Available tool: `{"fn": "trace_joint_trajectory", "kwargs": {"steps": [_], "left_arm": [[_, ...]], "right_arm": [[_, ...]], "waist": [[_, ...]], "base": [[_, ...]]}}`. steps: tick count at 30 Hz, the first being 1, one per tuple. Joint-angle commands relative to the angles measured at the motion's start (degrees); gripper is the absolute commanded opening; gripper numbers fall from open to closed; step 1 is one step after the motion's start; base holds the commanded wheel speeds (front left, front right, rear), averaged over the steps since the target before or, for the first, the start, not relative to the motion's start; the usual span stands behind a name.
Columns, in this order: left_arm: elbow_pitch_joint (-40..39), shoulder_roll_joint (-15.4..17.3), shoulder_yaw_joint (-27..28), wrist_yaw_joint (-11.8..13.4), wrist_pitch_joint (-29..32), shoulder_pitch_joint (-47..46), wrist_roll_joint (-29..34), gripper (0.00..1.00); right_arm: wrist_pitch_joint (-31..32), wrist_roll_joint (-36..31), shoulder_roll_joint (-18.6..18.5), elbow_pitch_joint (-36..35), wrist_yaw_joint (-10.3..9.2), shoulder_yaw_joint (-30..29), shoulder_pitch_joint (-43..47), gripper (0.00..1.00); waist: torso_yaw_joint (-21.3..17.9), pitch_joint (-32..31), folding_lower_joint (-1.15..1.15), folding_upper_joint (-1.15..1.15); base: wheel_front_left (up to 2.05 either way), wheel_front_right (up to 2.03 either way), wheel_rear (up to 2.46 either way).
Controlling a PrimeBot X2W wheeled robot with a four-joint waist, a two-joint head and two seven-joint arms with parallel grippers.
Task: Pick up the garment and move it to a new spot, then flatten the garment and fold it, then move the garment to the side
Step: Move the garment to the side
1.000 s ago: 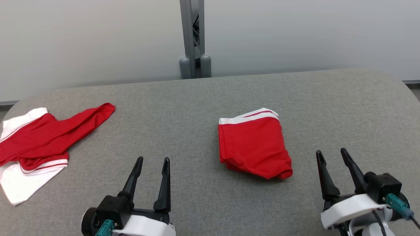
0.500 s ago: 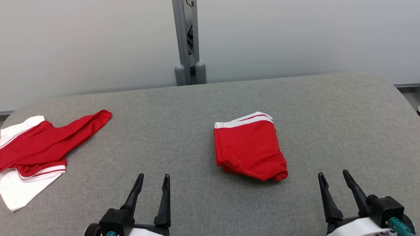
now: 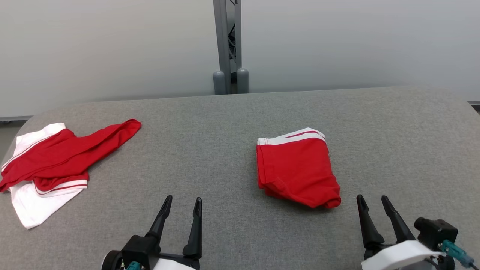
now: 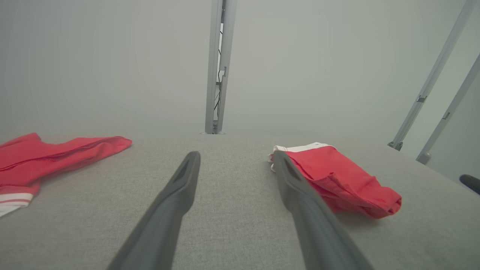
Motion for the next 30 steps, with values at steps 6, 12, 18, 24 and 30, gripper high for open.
{"fn": "trace_joint_trajectory", "kwargs": {"steps": [6,12,18,24,30], "left_arm": [[0.6,0.22,-0.76,-0.81,-0.22,-1.93,0.76,1.0],[0.75,0.22,-1.51,-1.2,-0.22,-3.39,0.73,1.0],[1.49,0.23,-2.31,-1.21,-0.22,-4.61,0.92,1.0],[2.15,0.22,-2.32,-0.82,-0.22,-5.38,0.98,1.0],[2.69,0.23,-2.43,-0.92,-0.22,-6.34,1.13,1.0]], "right_arm": [[4.47,15.03,-0.07,7.06,0.0,1.68,-9.3,1.0],[10.95,25.04,-1.93,14.4,0.0,2.13,-17.85,1.0],[12.68,29.35,-4.3,22.6,0.0,2.02,-23.31,1.0],[14.76,34.77,-4.02,26.94,0.0,1.14,-26.22,1.0],[12.72,35.15,-4.2,31.17,0.0,4.59,-28.38,0.42]], "waist": [[2.85,2.43,0.0,0.0],[5.63,4.83,0.0,0.0],[8.3,6.82,0.0,0.0],[9.76,8.13,0.0,0.0],[10.84,8.89,0.0,0.0]], "base": [[0.0,0.0,0.0],[0.0,0.0,0.0],[0.0,0.0,0.0],[0.0,0.0,0.0],[0.0,0.0,0.0]]}}
